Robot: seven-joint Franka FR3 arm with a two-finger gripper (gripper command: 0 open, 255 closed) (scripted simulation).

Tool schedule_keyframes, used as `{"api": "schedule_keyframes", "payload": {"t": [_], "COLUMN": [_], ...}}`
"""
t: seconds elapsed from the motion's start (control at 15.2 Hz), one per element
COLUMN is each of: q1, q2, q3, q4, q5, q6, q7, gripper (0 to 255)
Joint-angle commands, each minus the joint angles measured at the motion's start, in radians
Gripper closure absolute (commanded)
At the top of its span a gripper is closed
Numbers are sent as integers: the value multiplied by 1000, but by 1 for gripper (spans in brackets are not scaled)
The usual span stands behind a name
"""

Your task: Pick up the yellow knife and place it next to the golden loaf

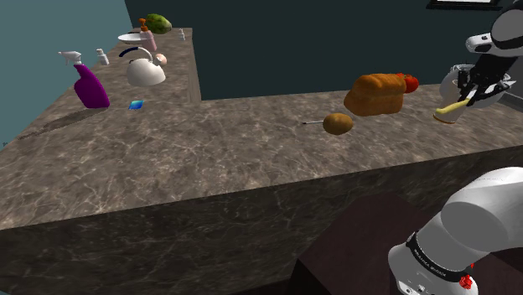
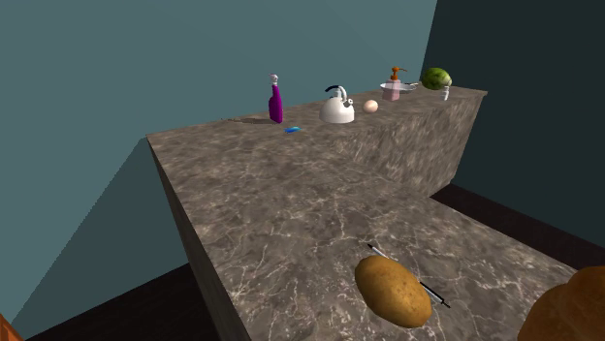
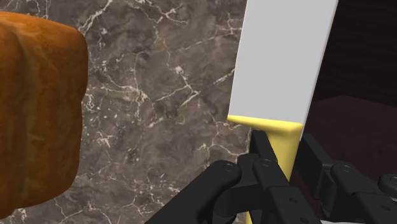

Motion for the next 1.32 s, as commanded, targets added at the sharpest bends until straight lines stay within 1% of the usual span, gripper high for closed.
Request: {"api": "schedule_keyframes", "payload": {"t": [0.0,0.66,1.25], "q1": [0,-3,6], "q2": [3,30,81], "q3": [-11,-73,-143], "q4": [-22,-128,-206], "q5": [-7,-48,-84], "q6": [26,161,294], "q7": [5,28,47], "gripper": [255,255,255]}}
